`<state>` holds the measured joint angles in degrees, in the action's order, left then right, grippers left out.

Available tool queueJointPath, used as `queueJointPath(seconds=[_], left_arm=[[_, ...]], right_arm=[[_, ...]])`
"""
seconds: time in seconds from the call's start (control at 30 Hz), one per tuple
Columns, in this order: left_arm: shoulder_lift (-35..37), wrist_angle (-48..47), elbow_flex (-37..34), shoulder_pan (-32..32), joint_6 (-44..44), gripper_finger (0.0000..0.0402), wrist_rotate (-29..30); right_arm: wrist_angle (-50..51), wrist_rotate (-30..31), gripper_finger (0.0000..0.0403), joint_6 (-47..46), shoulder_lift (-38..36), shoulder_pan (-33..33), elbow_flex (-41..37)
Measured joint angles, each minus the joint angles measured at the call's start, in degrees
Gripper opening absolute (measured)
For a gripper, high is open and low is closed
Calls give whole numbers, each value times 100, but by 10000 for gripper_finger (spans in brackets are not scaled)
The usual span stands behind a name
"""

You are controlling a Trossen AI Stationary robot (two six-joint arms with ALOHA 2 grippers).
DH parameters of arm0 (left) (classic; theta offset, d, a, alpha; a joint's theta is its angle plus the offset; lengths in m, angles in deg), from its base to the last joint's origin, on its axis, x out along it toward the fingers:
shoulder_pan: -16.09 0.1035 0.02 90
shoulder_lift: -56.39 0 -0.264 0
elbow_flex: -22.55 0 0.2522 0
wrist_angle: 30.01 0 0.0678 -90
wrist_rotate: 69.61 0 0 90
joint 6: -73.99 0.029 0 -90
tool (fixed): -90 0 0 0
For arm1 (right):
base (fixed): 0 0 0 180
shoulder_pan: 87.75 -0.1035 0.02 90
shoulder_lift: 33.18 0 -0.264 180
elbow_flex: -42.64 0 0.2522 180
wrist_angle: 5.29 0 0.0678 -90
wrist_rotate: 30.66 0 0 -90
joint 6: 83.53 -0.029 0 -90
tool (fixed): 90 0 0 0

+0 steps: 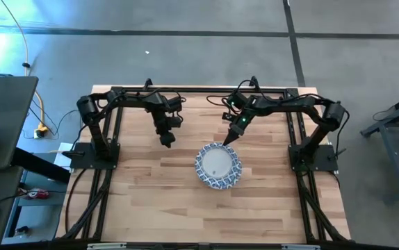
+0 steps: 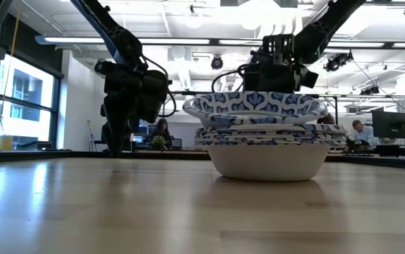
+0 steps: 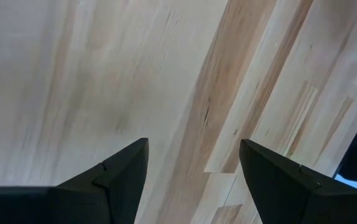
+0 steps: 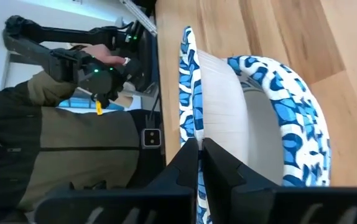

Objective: Nest bowls inside each other
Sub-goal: Stack the white patterned bowl on top of the other white patterned bowls

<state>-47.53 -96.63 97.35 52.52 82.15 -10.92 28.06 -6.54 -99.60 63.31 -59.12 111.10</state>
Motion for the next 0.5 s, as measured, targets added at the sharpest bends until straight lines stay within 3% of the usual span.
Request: queueJointPath(seconds=[0.5], left_arm=[[0, 2, 2, 0, -44, 241, -267]], right_arm=[[187, 279, 1, 153, 251, -46, -2]])
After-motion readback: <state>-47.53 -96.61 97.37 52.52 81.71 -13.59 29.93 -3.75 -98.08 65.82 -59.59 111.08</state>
